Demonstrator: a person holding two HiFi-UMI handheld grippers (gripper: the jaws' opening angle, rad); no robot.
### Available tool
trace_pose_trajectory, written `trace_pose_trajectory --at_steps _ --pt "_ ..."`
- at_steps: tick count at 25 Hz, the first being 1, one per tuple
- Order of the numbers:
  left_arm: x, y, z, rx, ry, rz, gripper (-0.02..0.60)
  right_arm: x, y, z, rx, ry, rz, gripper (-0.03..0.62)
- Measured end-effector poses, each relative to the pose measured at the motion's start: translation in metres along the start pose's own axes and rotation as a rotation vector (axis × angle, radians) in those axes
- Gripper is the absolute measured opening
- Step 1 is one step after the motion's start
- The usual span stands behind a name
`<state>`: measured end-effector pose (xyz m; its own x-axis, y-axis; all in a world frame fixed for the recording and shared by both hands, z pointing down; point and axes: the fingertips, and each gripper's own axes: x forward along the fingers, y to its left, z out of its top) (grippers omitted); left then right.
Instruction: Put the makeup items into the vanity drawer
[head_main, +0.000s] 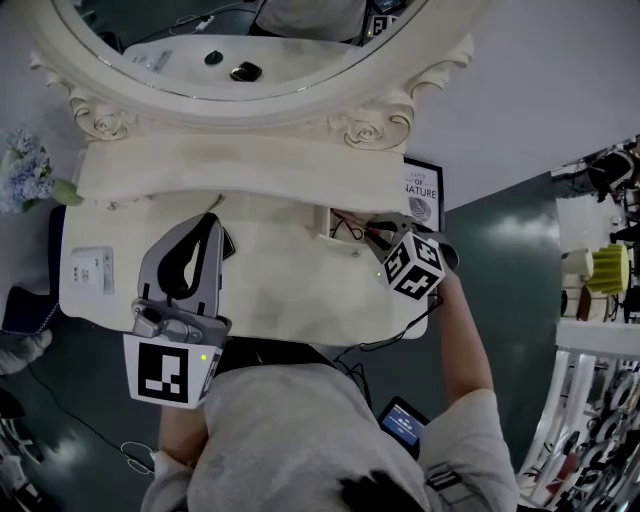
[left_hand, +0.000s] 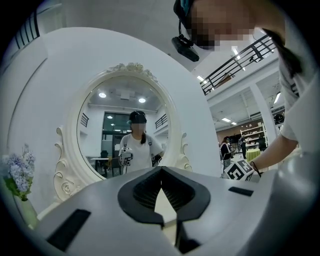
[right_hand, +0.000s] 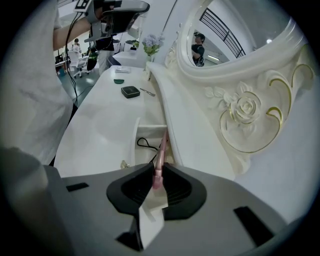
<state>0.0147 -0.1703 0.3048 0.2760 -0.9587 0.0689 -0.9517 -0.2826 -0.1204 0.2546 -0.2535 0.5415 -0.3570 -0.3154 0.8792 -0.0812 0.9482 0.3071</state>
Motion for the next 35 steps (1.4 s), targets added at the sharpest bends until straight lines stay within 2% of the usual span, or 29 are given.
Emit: trace_pose_trajectory --at_steps 6,11,17,28,35 --pt "-0.001 0.005 0.002 -0.015 -0.014 0.032 0.014 0.009 -0.002 -0.004 -0.033 0.037 0.026 0.064" --pt "-0.004 0.005 -0.005 0.000 0.011 0.030 0.014 0.014 -0.002 -0.006 -0.061 0.071 0.058 0.064" --pt "-0.002 0.012 0.005 -0.046 -0.036 0.081 0.014 0.017 -0.002 -0.007 -0.094 0.103 0.087 0.064" --pt "-0.010 0.010 -0.001 -0.037 -0.016 0.070 0.014 0.018 -0.001 -0.007 -0.086 0.138 0.075 0.067" --pt "-0.018 0.016 0.006 -0.042 -0.040 0.102 0.014 0.018 -0.002 -0.008 -0.077 0.160 0.060 0.071"
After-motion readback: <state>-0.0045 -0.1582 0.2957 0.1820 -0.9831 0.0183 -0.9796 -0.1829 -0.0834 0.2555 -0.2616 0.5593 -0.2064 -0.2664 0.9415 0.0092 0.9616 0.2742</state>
